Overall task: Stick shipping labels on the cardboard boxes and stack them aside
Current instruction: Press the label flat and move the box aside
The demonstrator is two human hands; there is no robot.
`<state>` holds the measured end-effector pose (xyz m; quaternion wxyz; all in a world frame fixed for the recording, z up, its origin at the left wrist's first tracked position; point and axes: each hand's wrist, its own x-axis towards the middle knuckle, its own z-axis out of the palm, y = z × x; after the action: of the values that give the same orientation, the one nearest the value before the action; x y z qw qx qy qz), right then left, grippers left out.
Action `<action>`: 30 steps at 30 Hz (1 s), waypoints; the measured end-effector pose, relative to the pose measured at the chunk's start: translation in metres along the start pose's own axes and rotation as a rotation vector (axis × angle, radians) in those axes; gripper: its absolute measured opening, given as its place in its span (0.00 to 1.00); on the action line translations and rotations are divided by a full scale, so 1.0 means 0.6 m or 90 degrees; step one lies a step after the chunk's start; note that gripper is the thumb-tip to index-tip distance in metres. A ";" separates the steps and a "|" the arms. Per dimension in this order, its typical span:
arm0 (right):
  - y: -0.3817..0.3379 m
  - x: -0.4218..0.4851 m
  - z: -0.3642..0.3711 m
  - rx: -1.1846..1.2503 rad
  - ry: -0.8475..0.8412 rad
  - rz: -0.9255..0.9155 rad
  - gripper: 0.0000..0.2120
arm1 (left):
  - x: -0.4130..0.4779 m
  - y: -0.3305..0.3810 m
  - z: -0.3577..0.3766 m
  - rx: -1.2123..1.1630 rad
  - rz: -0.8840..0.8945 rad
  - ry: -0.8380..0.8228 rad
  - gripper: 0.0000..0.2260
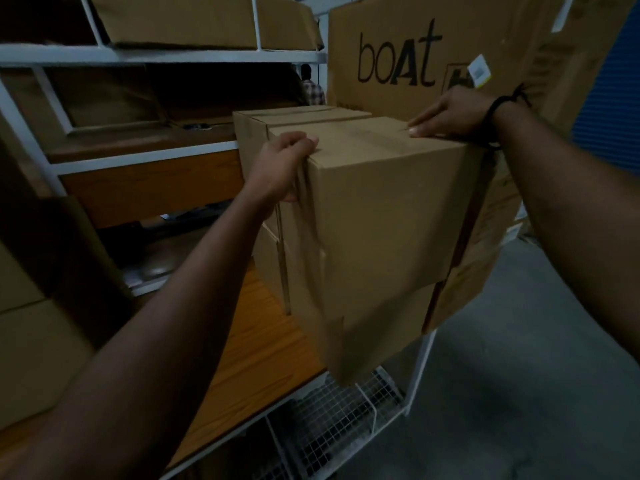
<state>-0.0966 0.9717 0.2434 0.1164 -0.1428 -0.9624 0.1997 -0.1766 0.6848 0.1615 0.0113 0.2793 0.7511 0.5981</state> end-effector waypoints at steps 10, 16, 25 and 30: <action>-0.030 -0.125 0.109 -0.062 0.259 -0.242 0.34 | -0.075 -0.087 0.042 0.159 0.240 0.119 0.39; 0.001 -0.126 0.164 -0.165 0.386 -0.268 0.34 | -0.108 -0.136 0.061 0.237 0.251 0.051 0.48; 0.030 -0.075 0.150 -0.124 0.341 -0.292 0.38 | -0.091 -0.115 0.096 0.285 0.237 0.083 0.47; 0.058 -0.111 0.209 -0.099 0.436 -0.246 0.41 | -0.110 -0.153 0.093 0.282 0.251 0.091 0.44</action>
<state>-0.0620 0.9369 0.1059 0.4549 -0.0258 -0.8892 0.0417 -0.1384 0.6940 0.0415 -0.2193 0.3725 0.7936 0.4283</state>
